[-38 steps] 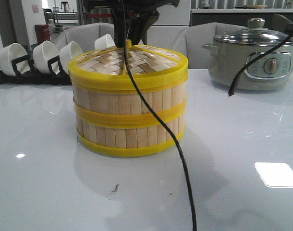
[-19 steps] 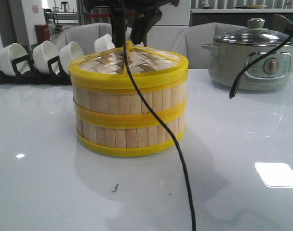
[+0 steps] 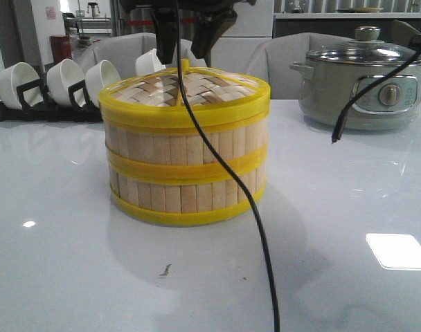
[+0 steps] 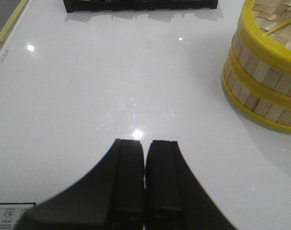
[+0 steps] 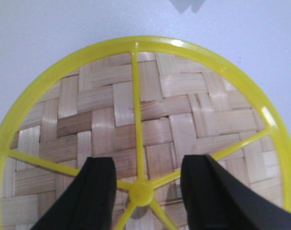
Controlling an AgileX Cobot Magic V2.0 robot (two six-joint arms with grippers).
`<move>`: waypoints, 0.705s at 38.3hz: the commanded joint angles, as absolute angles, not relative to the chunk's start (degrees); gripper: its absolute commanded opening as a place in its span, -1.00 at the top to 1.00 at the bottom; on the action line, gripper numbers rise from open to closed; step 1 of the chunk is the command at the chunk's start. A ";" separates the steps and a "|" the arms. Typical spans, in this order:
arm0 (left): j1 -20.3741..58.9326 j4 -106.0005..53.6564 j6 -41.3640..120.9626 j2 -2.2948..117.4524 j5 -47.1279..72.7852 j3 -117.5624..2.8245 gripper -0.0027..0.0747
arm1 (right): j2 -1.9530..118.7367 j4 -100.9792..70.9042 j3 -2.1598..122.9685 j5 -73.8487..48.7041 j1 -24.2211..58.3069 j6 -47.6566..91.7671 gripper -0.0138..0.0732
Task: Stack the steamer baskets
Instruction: 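Open the right gripper and raise it off the lid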
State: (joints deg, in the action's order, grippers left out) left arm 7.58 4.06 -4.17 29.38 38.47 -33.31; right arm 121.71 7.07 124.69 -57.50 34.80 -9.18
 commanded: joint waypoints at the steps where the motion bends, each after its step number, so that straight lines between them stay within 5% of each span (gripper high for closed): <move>1: 7.50 4.09 -4.53 29.87 34.18 -34.83 0.71 | 114.30 11.51 124.87 -51.22 34.09 -8.96 -0.29; 9: 7.50 4.09 -4.53 29.87 34.18 -34.83 0.71 | 102.61 13.95 112.63 -43.16 30.98 -8.96 -0.29; 27: 7.50 4.09 -4.53 29.87 34.18 -34.83 0.71 | 57.66 13.02 57.83 -13.42 8.77 -8.96 -0.29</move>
State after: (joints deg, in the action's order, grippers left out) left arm 7.58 4.06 -4.17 29.38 38.47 -33.31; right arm 65.77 12.65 62.50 -22.15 12.01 -9.18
